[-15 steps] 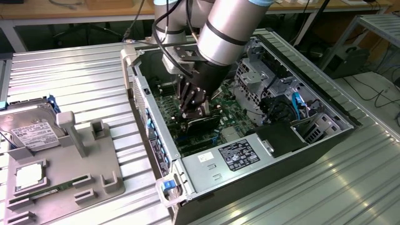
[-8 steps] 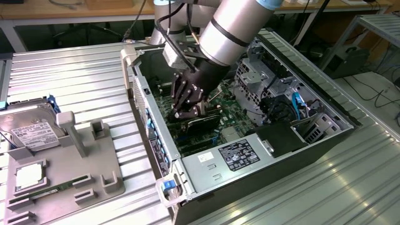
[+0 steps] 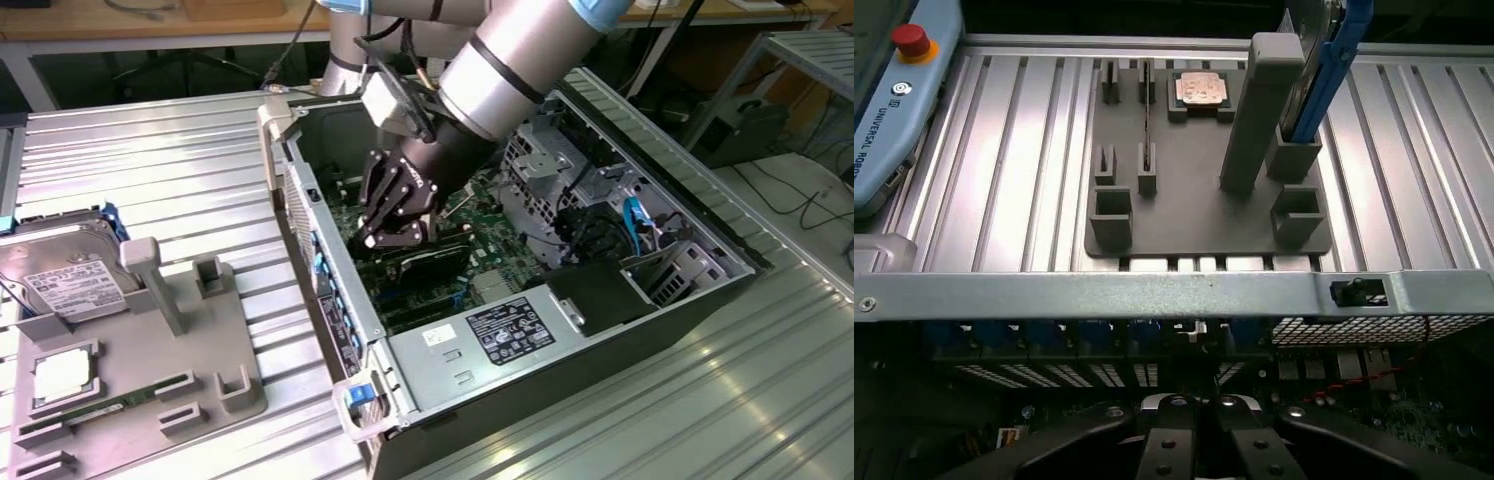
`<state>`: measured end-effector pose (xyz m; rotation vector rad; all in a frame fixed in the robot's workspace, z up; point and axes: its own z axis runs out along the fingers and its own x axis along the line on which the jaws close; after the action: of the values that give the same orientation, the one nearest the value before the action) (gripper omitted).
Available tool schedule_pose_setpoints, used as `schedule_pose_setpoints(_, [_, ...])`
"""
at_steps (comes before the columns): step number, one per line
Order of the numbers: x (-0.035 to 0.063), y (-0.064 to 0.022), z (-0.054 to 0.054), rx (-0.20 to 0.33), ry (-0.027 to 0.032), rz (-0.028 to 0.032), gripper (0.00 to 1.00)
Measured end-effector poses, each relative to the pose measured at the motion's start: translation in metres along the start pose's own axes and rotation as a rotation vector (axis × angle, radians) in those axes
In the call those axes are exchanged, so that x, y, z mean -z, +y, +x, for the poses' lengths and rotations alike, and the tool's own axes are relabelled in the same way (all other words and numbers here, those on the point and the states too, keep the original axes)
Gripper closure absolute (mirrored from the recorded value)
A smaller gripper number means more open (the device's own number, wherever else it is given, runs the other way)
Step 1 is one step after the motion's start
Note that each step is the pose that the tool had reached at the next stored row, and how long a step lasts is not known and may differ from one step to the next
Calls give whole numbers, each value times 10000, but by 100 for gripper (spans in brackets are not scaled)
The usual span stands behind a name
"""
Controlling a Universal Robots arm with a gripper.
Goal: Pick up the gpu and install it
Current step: 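Press down on the gpu until it lock into place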
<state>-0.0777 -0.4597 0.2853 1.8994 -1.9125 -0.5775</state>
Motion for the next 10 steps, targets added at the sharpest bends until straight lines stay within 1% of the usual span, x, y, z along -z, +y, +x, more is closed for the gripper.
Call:
schedule_pose_setpoints(2, [29,-53,-1,-5,2,-257,89])
schedule_pose_setpoints(4, [23,-72,-1,-8,1,-410,89])
schedule_pose_setpoints(6, [1,-86,-1,-10,1,-495,89])
schedule_pose_setpoints(8, [-13,-95,-1,-11,0,-562,89])
schedule_pose_setpoints(10, [-17,-97,-1,-14,1,-615,89])
